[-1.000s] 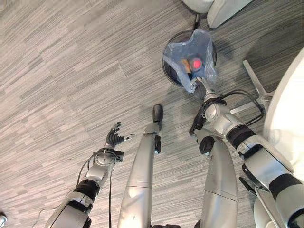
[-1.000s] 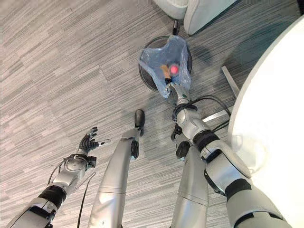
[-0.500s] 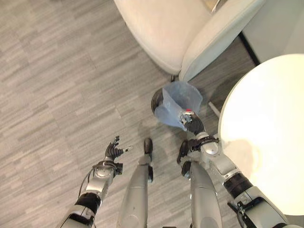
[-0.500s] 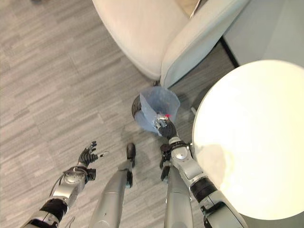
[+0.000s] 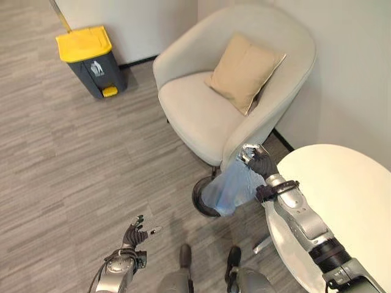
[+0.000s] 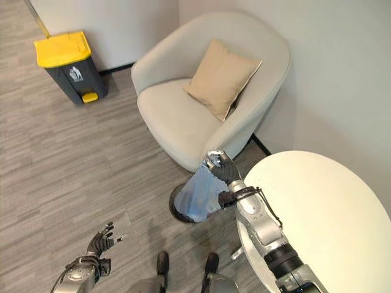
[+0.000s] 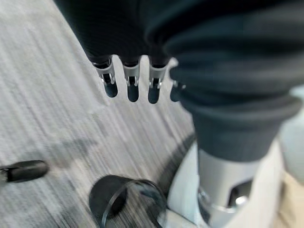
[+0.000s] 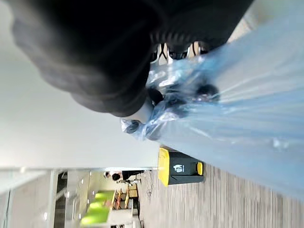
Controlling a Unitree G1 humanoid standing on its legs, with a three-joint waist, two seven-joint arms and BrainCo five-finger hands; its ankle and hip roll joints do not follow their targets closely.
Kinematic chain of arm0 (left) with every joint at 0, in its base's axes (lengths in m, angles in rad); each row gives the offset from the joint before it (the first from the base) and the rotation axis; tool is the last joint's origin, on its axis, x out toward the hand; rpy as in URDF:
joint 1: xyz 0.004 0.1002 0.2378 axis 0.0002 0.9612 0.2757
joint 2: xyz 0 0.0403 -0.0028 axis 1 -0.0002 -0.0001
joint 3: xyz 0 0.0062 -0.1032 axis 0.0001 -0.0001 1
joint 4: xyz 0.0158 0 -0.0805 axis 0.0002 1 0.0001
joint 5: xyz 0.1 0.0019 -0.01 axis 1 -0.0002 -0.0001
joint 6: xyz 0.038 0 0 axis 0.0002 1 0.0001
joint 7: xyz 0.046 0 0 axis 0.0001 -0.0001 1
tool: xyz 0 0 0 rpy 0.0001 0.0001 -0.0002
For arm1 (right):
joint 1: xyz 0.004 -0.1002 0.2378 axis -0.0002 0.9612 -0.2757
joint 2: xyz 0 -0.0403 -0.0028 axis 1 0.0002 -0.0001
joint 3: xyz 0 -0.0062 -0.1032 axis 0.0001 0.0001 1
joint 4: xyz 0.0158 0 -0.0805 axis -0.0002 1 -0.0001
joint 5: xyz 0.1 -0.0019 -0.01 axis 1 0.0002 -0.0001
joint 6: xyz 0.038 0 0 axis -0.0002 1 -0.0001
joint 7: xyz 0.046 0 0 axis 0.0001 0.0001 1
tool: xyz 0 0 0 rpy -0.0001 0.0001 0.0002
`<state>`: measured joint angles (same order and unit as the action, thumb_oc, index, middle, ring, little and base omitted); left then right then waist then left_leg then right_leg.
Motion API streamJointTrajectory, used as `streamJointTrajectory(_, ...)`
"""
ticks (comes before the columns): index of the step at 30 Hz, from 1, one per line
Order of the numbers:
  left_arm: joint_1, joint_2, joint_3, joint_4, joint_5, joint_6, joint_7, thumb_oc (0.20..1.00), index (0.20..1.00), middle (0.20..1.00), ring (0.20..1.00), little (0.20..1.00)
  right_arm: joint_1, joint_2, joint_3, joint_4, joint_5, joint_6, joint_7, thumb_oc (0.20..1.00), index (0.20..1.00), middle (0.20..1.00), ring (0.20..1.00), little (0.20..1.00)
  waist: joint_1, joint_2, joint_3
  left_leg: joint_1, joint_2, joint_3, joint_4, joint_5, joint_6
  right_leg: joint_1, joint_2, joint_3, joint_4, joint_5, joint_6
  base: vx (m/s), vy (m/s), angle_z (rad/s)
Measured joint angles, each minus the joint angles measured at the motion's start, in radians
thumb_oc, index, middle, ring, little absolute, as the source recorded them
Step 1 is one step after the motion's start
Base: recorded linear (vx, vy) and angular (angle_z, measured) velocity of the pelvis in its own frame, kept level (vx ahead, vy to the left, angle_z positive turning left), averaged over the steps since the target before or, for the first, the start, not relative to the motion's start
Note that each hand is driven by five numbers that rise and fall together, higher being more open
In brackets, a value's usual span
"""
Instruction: Gather garbage on tea table into small bin, then transfer packed bag to large trash can.
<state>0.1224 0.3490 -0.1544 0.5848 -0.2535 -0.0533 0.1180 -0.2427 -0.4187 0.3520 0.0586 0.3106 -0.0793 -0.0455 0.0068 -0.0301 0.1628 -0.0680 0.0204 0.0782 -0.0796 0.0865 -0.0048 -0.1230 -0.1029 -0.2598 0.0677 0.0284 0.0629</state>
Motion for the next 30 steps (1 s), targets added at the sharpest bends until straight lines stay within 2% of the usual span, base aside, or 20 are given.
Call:
streamJointTrajectory(3,0.021,-0.003,0.001,0.0,0.019,0.002,-0.007,1.0,1.0,1.0,1.0,1.0,0.03,0.005,-0.007,0.0,-0.058,0.002,0.009,0.2,0.2,0.2,0.2,0.2,0.0,-0.003,-0.01,0.045,-0.005,0.041,0.0,-0.004,0.0,0.05,0.008,0.043,-0.063,0.046,0.001,-0.03,0.023,-0.36)
streamJointTrajectory(7,0.024,-0.003,0.001,-0.011,0.039,0.002,-0.011,1.0,1.0,1.0,1.0,1.0,0.031,0.012,-0.007,-0.005,-0.076,0.002,0.014,0.2,0.2,0.2,0.2,0.2,-0.001,0.0,-0.01,0.054,-0.003,0.067,0.0,-0.004,0.0,0.048,0.012,0.078,-0.073,0.065,0.007,-0.17,-0.036,-0.29)
streamJointTrajectory(9,-0.017,0.001,0.001,-0.017,0.039,0.002,-0.011,1.0,1.0,1.0,1.0,1.0,0.016,0.015,-0.007,-0.005,-0.08,0.001,0.013,0.2,0.2,0.2,0.2,0.2,0.002,0.006,-0.006,0.012,0.009,0.07,0.04,-0.006,0.007,-0.018,0.015,0.137,0.029,0.047,0.036,-0.36,-0.134,0.03)
streamJointTrajectory(10,-0.026,0.004,0.001,-0.02,0.039,0.001,-0.011,1.0,1.0,1.0,1.0,1.0,0.009,0.017,-0.007,-0.005,-0.084,0.0,0.012,0.2,0.2,0.2,0.2,0.2,0.0,0.006,-0.006,0.001,0.01,0.068,0.047,-0.013,0.015,-0.038,0.016,0.157,0.057,0.032,0.053,-0.24,-0.137,0.17)
streamJointTrajectory(11,-0.04,0.005,0.002,-0.025,0.038,0.002,-0.011,1.0,1.0,1.0,1.0,1.0,0.002,0.016,-0.008,-0.004,-0.097,-0.001,0.011,0.2,0.2,0.2,0.2,0.2,0.004,0.013,-0.001,-0.023,0.023,0.06,0.061,0.003,0.03,-0.067,0.019,0.189,0.138,-0.036,0.074,-0.13,-0.145,0.39)
streamJointTrajectory(12,-0.056,0.007,0.002,-0.039,0.038,-0.003,-0.011,1.0,1.0,1.0,1.0,1.0,-0.001,0.014,-0.009,-0.005,-0.112,-0.002,0.006,0.2,0.2,0.2,0.2,0.2,0.001,0.018,0.0,-0.05,0.028,0.036,0.079,-0.002,0.03,-0.11,0.042,0.239,0.288,-0.109,0.072,-0.05,-0.079,0.49)
streamJointTrajectory(13,-0.054,0.014,0.001,-0.053,0.038,-0.005,-0.01,1.0,1.0,1.0,1.0,1.0,-0.002,0.016,-0.007,-0.005,-0.119,-0.001,0.005,0.2,0.2,0.2,0.2,0.2,0.009,0.014,-0.001,-0.059,0.029,0.02,0.078,0.009,0.023,-0.099,0.043,0.252,0.325,-0.151,0.068,-0.38,-0.433,0.49)
streamJointTrajectory(14,-0.044,0.017,0.0,-0.067,0.038,0.0,-0.011,1.0,1.0,1.0,1.0,1.0,-0.044,0.016,-0.009,-0.003,-0.137,-0.002,0.003,0.2,0.2,0.2,0.2,0.2,0.038,0.025,0.019,-0.093,0.046,0.002,0.09,0.021,0.004,-0.06,0.085,0.28,0.26,-0.18,-0.002,-0.33,-0.356,0.24)
streamJointTrajectory(15,-0.036,0.006,0.002,-0.068,0.038,0.0,-0.009,1.0,1.0,1.0,1.0,1.0,-0.055,0.004,-0.007,-0.005,-0.144,-0.002,0.003,0.2,0.2,0.2,0.2,0.2,0.045,0.053,0.031,-0.102,0.072,-0.008,0.091,0.053,-0.022,-0.064,0.123,0.293,0.289,-0.198,-0.002,-0.42,-0.417,0.36)
streamJointTrajectory(16,-0.033,0.007,-0.004,-0.066,0.037,0.001,-0.009,1.0,1.0,1.0,1.0,1.0,-0.053,-0.012,-0.007,-0.013,-0.145,-0.001,-0.007,0.2,0.2,0.2,0.2,0.2,0.051,0.059,0.026,-0.137,0.067,-0.05,0.1,0.081,-0.045,-0.072,0.164,0.303,0.287,-0.22,-0.03,-0.1,-0.064,0.78)
streamJointTrajectory(17,-0.043,0.004,-0.002,-0.085,0.036,-0.002,-0.007,1.0,1.0,1.0,1.0,1.0,-0.059,-0.036,-0.008,-0.019,-0.145,-0.006,-0.018,0.2,0.2,0.2,0.2,0.2,0.037,0.065,0.022,-0.18,0.083,-0.064,0.106,0.08,-0.079,-0.081,0.184,0.303,0.248,-0.188,-0.095,-0.32,-0.106,0.94)
streamJointTrajectory(18,-0.054,0.004,-0.012,-0.101,0.035,-0.002,-0.009,1.0,1.0,1.0,1.0,1.0,-0.069,-0.055,-0.011,-0.016,-0.147,-0.006,-0.023,0.2,0.2,0.2,0.2,0.2,0.049,0.066,0.024,-0.206,0.102,-0.064,0.088,0.072,-0.083,-0.117,0.196,0.289,0.253,-0.18,-0.114,-0.33,-0.069,0.69)
streamJointTrajectory(19,-0.057,0.003,-0.022,-0.101,0.034,0.001,-0.008,1.0,1.0,1.0,1.0,1.0,-0.079,-0.057,-0.006,-0.009,-0.153,-0.005,-0.031,0.2,0.2,0.2,0.2,0.2,0.072,0.064,0.028,-0.232,0.107,-0.063,0.073,0.031,-0.076,-0.151,0.21,0.268,0.264,-0.138,-0.144,-0.43,-0.09,0.4)
streamJointTrajectory(20,-0.066,0.004,-0.042,-0.107,0.035,0.002,-0.01,1.0,1.0,1.0,1.0,1.0,-0.086,-0.066,-0.006,-0.008,-0.154,-0.005,-0.036,0.2,0.2,0.2,0.2,0.2,0.078,0.067,0.034,-0.258,0.114,-0.058,0.053,-0.019,-0.095,-0.181,0.211,0.242,0.263,-0.117,-0.151,-0.21,-0.047,0.66)
streamJointTrajectory(21,-0.087,-0.002,-0.052,-0.11,0.035,0.002,-0.012,1.0,1.0,1.0,1.0,1.0,-0.087,-0.077,-0.005,-0.009,-0.154,-0.004,-0.039,0.2,0.2,0.2,0.2,0.2,0.064,0.055,0.049,-0.273,0.111,-0.037,0.04,-0.073,-0.122,-0.191,0.173,0.201,0.225,-0.088,-0.173,-0.2,-0.054,1.05)
streamJointTrajectory(23,-0.124,0.003,-0.07,-0.112,0.036,0.002,-0.023,1.0,1.0,1.0,1.0,1.0,-0.088,-0.072,-0.002,-0.009,-0.155,0.002,-0.039,0.2,0.2,0.2,0.2,0.2,0.044,0.021,0.067,-0.299,0.082,-0.01,0.105,-0.056,-0.094,-0.188,0.131,0.181,0.142,-0.054,-0.177,-0.16,-0.059,0.89)
streamJointTrajectory(25,-0.129,0.002,-0.076,-0.118,0.037,0.001,-0.034,1.0,1.0,1.0,1.0,1.0,-0.1,-0.071,0.006,-0.009,-0.154,0.002,-0.038,0.2,0.2,0.2,0.2,0.2,0.044,0.014,0.072,-0.243,0.076,-0.005,0.202,-0.081,-0.11,-0.165,0.113,0.161,0.07,0.025,-0.187,-0.07,-0.034,0.43)
streamJointTrajectory(26,-0.134,0.001,-0.079,-0.122,0.037,0.0,-0.041,1.0,1.0,1.0,1.0,1.0,-0.099,-0.072,0.011,-0.01,-0.154,0.001,-0.038,0.2,0.2,0.2,0.2,0.2,-0.002,0.016,0.076,-0.198,0.059,-0.006,0.248,-0.101,-0.106,-0.123,0.1,0.138,0.006,0.033,-0.163,-0.03,-0.003,0.77)
streamJointTrajectory(28,-0.147,-0.001,-0.08,-0.149,0.037,-0.001,-0.042,1.0,1.0,1.0,1.0,1.0,-0.103,-0.073,0.013,-0.011,-0.154,0.0,-0.037,0.2,0.2,0.2,0.2,0.2,-0.017,0.003,0.083,-0.093,0.064,0.004,0.211,-0.104,-0.1,-0.106,0.095,0.121,-0.031,0.062,-0.144,0.02,0.005,0.64)
streamJointTrajectory(30,-0.171,-0.009,-0.082,-0.163,0.038,-0.002,-0.051,1.0,1.0,1.0,1.0,1.0,-0.091,-0.075,0.002,-0.011,-0.154,0.0,-0.034,0.2,0.2,0.2,0.2,0.2,-0.043,0.007,0.084,-0.008,0.082,0.056,0.131,-0.1,-0.095,-0.084,0.096,0.069,-0.066,0.069,-0.144,0.1,0.042,0.66)
